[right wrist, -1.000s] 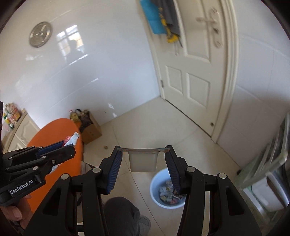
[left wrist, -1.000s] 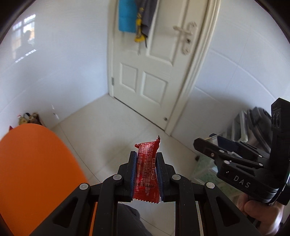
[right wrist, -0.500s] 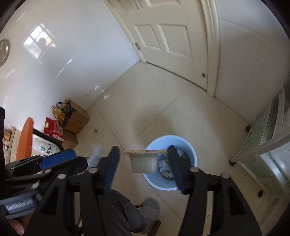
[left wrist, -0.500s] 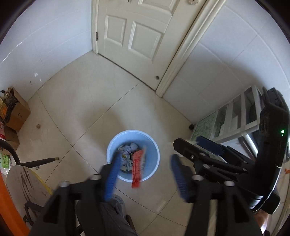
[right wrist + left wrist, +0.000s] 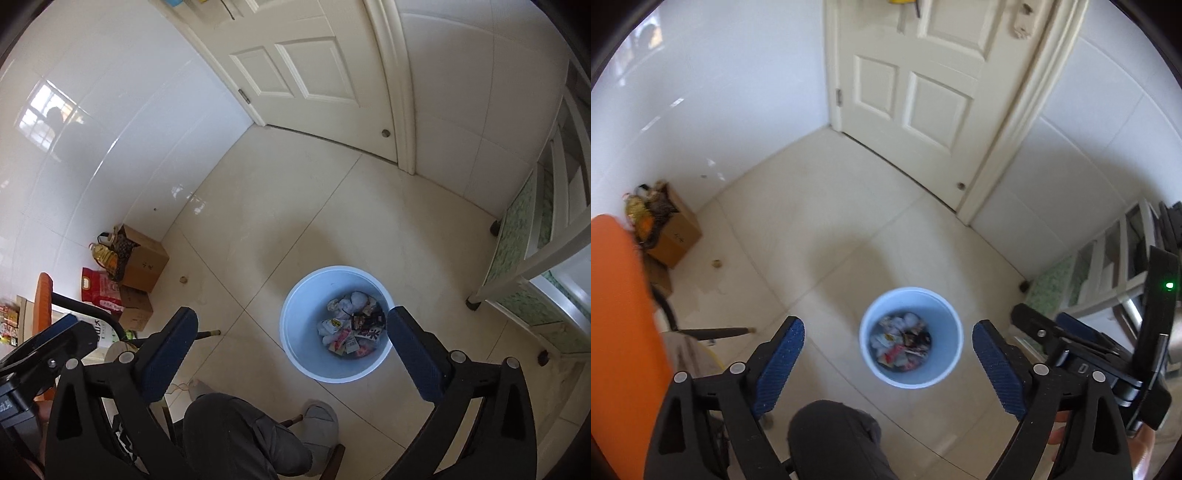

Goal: Collect trash

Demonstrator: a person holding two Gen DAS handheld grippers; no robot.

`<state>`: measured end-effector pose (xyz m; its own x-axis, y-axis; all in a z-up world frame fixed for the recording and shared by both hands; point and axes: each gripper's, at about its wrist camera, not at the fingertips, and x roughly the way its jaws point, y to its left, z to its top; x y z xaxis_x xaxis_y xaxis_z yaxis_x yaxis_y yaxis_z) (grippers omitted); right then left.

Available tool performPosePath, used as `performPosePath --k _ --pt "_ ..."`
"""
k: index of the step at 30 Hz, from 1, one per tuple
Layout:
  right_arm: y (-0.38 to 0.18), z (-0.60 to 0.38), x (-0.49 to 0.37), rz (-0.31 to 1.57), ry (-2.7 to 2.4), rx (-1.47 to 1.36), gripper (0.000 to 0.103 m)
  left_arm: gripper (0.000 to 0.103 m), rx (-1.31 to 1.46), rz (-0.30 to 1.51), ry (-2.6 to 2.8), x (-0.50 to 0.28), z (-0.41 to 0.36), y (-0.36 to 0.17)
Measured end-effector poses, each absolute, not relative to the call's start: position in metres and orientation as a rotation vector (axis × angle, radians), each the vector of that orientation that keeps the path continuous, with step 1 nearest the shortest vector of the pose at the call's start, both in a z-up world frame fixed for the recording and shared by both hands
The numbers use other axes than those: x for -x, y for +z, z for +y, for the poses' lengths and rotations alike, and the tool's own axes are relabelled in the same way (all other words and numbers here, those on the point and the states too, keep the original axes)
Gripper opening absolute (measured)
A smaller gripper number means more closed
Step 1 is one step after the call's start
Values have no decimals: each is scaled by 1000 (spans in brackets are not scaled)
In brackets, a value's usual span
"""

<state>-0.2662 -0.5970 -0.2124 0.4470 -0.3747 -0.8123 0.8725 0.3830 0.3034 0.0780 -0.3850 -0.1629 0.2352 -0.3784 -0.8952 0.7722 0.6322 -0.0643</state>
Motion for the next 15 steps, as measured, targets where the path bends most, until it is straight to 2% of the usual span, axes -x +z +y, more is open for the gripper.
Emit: performPosePath --k 3,6,15 --pt "-196 -584 264 700 -879 -801 103 90 -407 1036 -820 -67 -388 -142" --pt "-171 -563 259 672 -865 -751 103 90 -375 957 -806 -58 -350 -108" --pt "-74 -450 212 548 -729 -528 103 92 -234 689 -675 22 -189 -25"
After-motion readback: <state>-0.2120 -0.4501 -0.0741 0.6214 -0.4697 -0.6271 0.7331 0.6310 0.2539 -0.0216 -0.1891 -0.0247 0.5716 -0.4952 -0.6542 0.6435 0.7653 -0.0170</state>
